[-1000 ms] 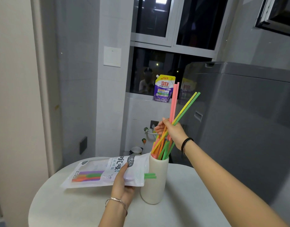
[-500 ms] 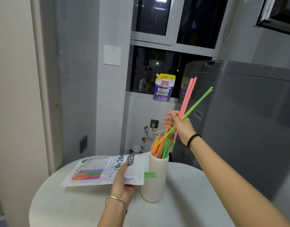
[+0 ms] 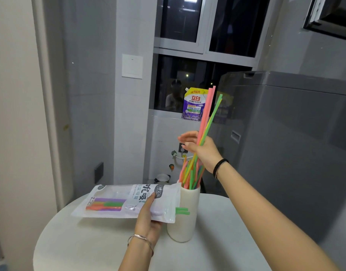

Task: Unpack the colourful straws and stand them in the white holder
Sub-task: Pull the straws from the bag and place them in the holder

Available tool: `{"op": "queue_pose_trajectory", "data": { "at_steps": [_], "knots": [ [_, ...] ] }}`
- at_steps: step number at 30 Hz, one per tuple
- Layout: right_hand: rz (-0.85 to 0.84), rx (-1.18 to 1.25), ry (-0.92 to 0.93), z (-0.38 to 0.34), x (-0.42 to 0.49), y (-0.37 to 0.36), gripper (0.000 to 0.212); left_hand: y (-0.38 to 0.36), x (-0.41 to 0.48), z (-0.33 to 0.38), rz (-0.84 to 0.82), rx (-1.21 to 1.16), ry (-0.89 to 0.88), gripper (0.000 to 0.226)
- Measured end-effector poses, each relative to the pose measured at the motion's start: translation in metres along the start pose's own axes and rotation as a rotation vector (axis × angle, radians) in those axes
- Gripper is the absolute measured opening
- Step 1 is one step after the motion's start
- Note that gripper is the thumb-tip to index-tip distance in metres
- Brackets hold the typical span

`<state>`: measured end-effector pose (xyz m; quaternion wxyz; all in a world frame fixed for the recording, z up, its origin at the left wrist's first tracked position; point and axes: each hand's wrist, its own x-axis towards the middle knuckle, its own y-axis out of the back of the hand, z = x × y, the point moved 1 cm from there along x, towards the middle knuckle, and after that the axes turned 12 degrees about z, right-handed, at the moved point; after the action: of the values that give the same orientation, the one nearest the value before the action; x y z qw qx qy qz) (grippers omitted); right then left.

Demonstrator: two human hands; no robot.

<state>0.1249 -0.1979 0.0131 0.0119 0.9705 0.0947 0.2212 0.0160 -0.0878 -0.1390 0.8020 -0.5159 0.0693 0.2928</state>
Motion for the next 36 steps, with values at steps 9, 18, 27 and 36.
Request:
{"op": "queue_pose_trajectory", "data": {
  "at_steps": [9,18,27,36],
  "knots": [
    [0.136,0.052,-0.047,0.03,-0.002,-0.004,0.02,0.001,0.002,-0.002,-0.004,-0.016,0.037,0.017],
    [0.068,-0.118,-0.005,0.027,0.0,0.0,0.017,0.0,0.001,-0.002,0.008,-0.018,0.035,0.032],
    [0.002,-0.23,-0.058,0.018,-0.001,0.007,0.026,0.003,0.002,0.0,0.01,-0.013,0.037,0.021],
    [-0.048,-0.565,0.191,0.011,-0.014,0.017,0.063,0.004,0.002,0.002,-0.007,0.017,0.037,0.014]
  ]
}}
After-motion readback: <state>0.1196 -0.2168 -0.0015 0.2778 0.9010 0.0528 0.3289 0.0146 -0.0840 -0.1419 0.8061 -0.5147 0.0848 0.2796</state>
